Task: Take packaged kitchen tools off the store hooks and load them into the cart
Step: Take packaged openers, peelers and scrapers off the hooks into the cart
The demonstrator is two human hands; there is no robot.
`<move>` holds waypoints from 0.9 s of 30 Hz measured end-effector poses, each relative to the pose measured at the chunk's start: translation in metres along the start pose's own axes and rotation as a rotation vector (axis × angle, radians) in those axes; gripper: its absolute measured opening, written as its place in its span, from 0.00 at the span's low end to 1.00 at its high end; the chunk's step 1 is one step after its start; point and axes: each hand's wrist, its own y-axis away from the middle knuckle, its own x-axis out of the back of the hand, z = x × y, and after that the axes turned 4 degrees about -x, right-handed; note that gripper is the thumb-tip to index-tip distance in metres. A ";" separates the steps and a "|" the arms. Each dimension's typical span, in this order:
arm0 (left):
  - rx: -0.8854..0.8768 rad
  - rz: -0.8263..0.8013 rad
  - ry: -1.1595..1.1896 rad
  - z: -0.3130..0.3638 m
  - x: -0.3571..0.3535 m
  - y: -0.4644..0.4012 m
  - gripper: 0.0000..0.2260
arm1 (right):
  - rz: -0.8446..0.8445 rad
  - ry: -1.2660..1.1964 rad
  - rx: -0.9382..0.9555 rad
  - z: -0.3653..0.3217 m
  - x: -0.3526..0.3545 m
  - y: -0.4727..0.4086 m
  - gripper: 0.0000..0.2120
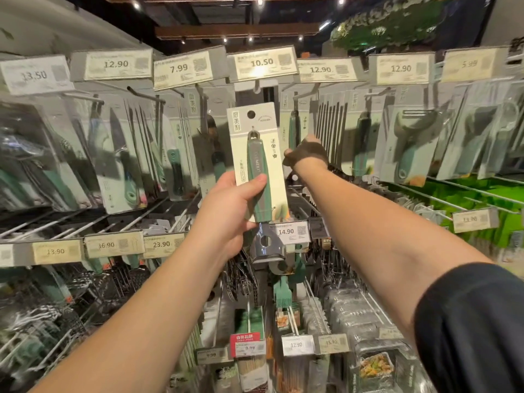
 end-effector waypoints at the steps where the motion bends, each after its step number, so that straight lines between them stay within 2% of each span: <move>1: -0.003 0.005 0.003 0.000 -0.001 -0.002 0.14 | -0.003 -0.028 0.004 0.000 -0.004 -0.006 0.18; 8: -0.039 0.025 -0.036 -0.002 -0.006 -0.017 0.14 | 0.071 0.038 0.062 -0.006 -0.031 -0.046 0.23; 14: -0.054 0.040 -0.052 -0.005 -0.009 -0.025 0.13 | 0.093 0.021 0.080 -0.003 -0.044 -0.068 0.19; 21: -0.046 0.047 -0.043 -0.007 -0.010 -0.028 0.13 | 0.071 0.003 0.097 0.001 -0.047 -0.077 0.19; 27: -0.043 0.053 -0.020 -0.010 -0.007 -0.026 0.13 | 0.029 0.048 0.091 0.003 -0.038 -0.059 0.25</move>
